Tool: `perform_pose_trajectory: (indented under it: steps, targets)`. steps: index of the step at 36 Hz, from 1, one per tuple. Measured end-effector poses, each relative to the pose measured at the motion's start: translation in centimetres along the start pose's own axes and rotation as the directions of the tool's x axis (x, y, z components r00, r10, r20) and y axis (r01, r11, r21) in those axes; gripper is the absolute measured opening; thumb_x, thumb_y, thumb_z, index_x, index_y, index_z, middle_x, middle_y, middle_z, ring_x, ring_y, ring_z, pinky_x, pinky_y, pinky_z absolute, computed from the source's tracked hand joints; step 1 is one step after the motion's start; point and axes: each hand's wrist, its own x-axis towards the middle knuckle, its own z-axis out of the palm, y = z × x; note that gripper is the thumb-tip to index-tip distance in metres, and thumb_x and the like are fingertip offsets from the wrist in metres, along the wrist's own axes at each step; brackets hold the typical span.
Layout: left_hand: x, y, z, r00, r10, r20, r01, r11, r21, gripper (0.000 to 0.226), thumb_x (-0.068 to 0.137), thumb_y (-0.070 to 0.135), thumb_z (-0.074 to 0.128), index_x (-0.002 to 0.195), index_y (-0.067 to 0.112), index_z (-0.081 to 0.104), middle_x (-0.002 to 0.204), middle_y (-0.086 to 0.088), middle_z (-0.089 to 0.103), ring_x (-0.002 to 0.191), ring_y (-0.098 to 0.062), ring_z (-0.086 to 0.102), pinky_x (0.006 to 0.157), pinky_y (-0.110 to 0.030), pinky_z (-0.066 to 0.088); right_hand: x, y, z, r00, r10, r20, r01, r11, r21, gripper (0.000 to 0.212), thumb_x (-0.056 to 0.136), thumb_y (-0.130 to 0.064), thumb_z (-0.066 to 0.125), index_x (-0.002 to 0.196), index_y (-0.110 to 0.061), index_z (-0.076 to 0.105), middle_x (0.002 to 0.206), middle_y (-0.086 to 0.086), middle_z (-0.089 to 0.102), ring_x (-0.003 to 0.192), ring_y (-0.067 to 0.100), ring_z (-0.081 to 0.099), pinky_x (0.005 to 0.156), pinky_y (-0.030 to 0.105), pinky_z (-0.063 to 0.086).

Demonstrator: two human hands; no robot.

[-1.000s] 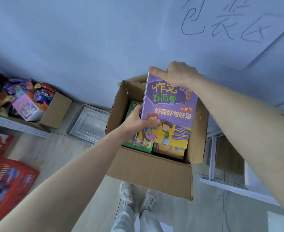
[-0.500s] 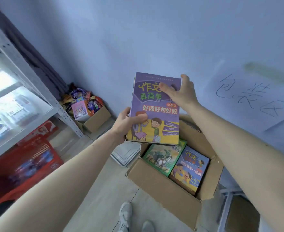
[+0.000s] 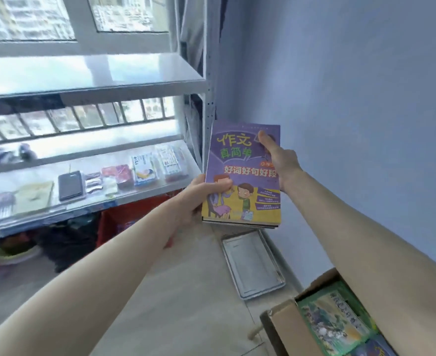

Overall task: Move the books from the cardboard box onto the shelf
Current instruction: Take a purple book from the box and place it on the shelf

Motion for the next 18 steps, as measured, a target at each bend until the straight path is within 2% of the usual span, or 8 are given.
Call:
perform_pose_trajectory:
  steps: [3, 6, 8, 11, 16, 18]
  targets:
    - [-2.3, 1.8, -5.9, 0.998, 0.030, -0.061, -0.028, 0.999, 0.022, 0.025, 0.089, 0.021, 0.071, 0.112, 0.014, 0.065, 0.109, -0.012, 0.074, 0.090, -0.025, 0.073, 0.074, -0.033, 0.061, 0.3, -1.5, 7.1, 0.998, -0.043, 0.054, 0.043, 0.999, -0.002, 0.062, 0.061, -0.061, 0.085, 0.100, -0.015, 0.072, 0.092, 0.008, 0.078, 0.076, 0.028, 0.077, 0.067, 0.042, 0.063]
    - [-4.9, 3.5, -12.0, 0.987, 0.080, -0.139, -0.070, 0.995, 0.074, 0.033, 0.086, 0.019, 0.075, 0.116, 0.012, 0.065, 0.112, -0.012, 0.073, 0.096, -0.025, 0.072, 0.081, -0.034, 0.060, 0.3, -2.8, 14.8, 0.987, -0.097, 0.129, 0.097, 0.995, 0.009, 0.056, 0.060, -0.058, 0.088, 0.093, -0.015, 0.073, 0.092, 0.010, 0.078, 0.076, 0.029, 0.076, 0.072, 0.047, 0.063]
    - [-6.6, 4.7, -15.9, 0.977, 0.117, -0.180, -0.098, 0.989, 0.109, 0.028, 0.085, 0.015, 0.075, 0.112, 0.014, 0.067, 0.110, -0.010, 0.074, 0.097, -0.026, 0.072, 0.084, -0.036, 0.059, 0.2, -3.5, 19.7, 0.978, -0.107, 0.177, 0.105, 0.994, 0.022, 0.057, 0.063, -0.055, 0.088, 0.097, -0.013, 0.072, 0.085, 0.009, 0.078, 0.069, 0.027, 0.076, 0.063, 0.043, 0.063]
    - [-9.3, 6.7, -22.2, 0.961, 0.161, -0.225, -0.129, 0.980, 0.149, 0.025, 0.085, 0.013, 0.075, 0.108, 0.016, 0.068, 0.102, -0.006, 0.076, 0.091, -0.024, 0.073, 0.076, -0.033, 0.061, -0.1, -4.7, 27.1, 0.964, -0.131, 0.232, 0.121, 0.991, 0.055, 0.062, 0.064, -0.052, 0.088, 0.107, -0.010, 0.070, 0.081, 0.009, 0.078, 0.063, 0.025, 0.076, 0.050, 0.035, 0.058]
    - [-14.3, 9.5, -32.4, 0.937, 0.217, -0.275, -0.169, 0.968, 0.187, 0.035, 0.081, 0.018, 0.078, 0.114, 0.020, 0.065, 0.105, -0.002, 0.076, 0.094, -0.021, 0.073, 0.076, -0.030, 0.060, -1.4, -6.3, 39.4, 0.935, -0.175, 0.309, 0.165, 0.985, 0.058, 0.055, 0.066, -0.052, 0.087, 0.098, -0.011, 0.072, 0.072, 0.005, 0.077, 0.059, 0.023, 0.075, 0.049, 0.032, 0.057]
    - [-15.9, 10.2, -35.6, 0.922, 0.252, -0.295, -0.194, 0.958, 0.214, 0.030, 0.085, 0.015, 0.075, 0.113, 0.024, 0.066, 0.108, -0.001, 0.075, 0.097, -0.021, 0.073, 0.079, -0.031, 0.059, -1.6, -6.8, 43.7, 0.925, -0.172, 0.340, 0.166, 0.985, 0.046, 0.056, 0.066, -0.052, 0.087, 0.100, -0.010, 0.071, 0.081, 0.009, 0.078, 0.065, 0.027, 0.075, 0.055, 0.036, 0.060]
